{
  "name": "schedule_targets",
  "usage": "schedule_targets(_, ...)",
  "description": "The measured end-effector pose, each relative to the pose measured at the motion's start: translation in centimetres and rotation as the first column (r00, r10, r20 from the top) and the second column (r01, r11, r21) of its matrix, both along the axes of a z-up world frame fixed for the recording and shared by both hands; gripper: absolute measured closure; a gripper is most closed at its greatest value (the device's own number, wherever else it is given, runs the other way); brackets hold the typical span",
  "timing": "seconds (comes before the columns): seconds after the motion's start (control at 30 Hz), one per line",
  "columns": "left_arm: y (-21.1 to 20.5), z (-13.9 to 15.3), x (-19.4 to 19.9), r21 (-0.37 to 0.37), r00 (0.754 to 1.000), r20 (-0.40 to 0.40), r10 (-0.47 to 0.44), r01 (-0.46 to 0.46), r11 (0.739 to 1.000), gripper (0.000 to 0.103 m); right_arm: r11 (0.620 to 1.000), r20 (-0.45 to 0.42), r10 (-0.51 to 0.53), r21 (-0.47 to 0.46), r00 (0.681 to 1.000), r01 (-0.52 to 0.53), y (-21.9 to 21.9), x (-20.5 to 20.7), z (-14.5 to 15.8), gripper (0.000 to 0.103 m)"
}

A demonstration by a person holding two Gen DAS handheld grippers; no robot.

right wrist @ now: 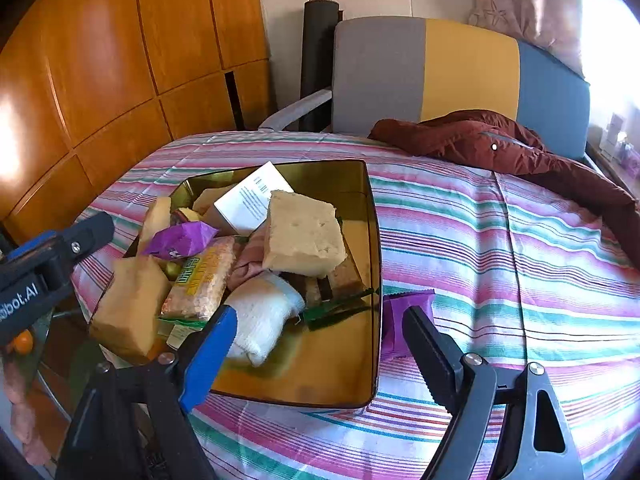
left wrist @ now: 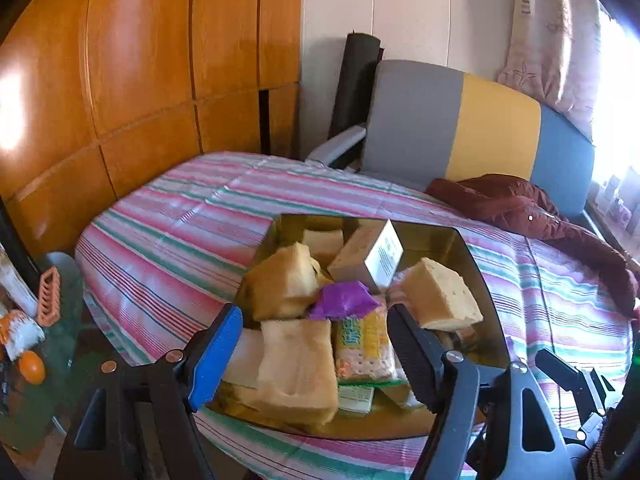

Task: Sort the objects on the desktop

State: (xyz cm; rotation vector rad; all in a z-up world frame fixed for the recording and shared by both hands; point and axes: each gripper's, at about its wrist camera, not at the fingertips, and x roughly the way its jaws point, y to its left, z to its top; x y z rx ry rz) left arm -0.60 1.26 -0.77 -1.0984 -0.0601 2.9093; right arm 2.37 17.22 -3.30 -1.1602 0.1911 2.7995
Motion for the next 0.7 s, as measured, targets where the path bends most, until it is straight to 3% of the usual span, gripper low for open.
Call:
schedule_targets(0.37, -0.08, -0.43, -0.1, -0.008, 1.0, 0.003, 0.004, -0.004, 1.0, 0.028, 1.0, 0.0, 0.001, 0.02, 1.0, -0.001, -0.44, -0.09, 0.02, 0.016)
schedule_targets(0.57, -0.35, -0.62, -0.05, -0.014, 1.0, -0.01, 0.01, -0.01, 1.0, 0.038, 1.0, 0.001, 0.004, 0.03, 1.0, -0.004, -0.57, -0.18, -0.09, 0.014)
schedule_targets(0.7, -0.3, -0.64, -0.01, -0.023, 1.0, -0.018, -0.002, 0.001, 1.0, 0.039, 0.999, -0.009, 0.004, 0.041, 1.0, -0.003, -0.72, -0.12, 0.09, 0.014)
